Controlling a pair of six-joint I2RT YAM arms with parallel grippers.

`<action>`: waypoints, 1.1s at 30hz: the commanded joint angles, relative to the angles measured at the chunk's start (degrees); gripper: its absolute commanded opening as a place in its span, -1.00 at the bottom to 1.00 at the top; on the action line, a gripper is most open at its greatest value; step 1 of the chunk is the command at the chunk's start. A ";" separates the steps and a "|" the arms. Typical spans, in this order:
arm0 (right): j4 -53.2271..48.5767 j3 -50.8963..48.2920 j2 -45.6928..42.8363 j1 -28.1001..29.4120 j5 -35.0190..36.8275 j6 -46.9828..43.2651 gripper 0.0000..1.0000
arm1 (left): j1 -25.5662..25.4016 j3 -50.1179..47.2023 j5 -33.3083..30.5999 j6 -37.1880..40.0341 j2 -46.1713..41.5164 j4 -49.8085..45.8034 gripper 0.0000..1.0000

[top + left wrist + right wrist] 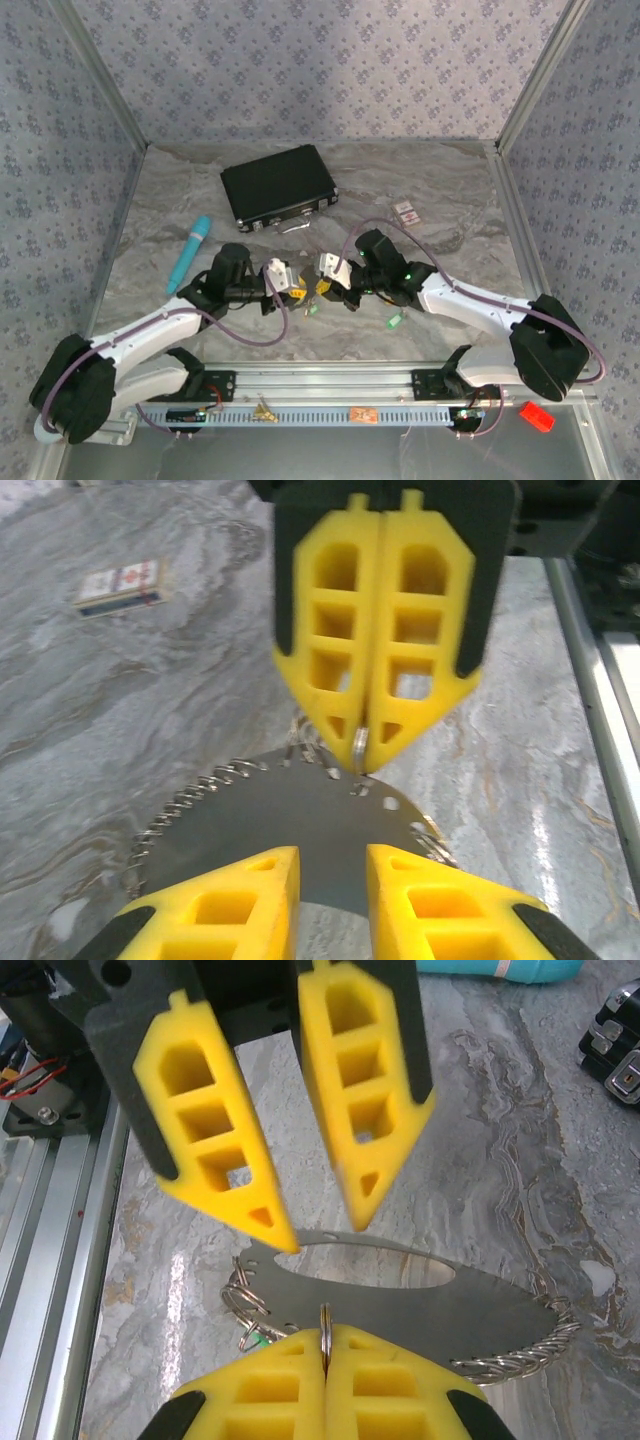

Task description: Put the keys on the keyring

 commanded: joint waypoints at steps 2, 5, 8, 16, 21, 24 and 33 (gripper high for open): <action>-1.63 1.06 -1.06 0.95 -0.57 -2.84 -1.00 | -0.89 1.70 5.24 4.23 1.75 -0.03 -0.52; -1.89 1.35 -1.07 1.79 -0.17 -3.72 -1.00 | -1.40 1.51 4.37 4.24 2.31 1.02 -0.52; -2.03 1.85 -0.55 2.50 0.65 -3.90 -1.00 | -1.80 1.51 4.32 3.93 2.49 1.66 -0.53; -1.81 3.43 1.21 4.62 2.67 -3.94 -1.00 | -2.34 1.24 3.79 3.19 1.96 1.61 -0.61; -1.50 3.86 1.84 5.59 3.39 -3.99 -1.00 | -2.53 1.29 3.93 3.01 1.81 1.36 -0.65; -2.08 4.42 2.35 5.97 5.13 -4.20 -1.00 | -2.61 1.33 3.97 2.92 1.52 1.19 -0.65; -4.09 5.02 2.66 6.68 9.75 -5.95 -1.00 | -2.85 1.51 3.13 3.71 1.17 -0.40 -0.66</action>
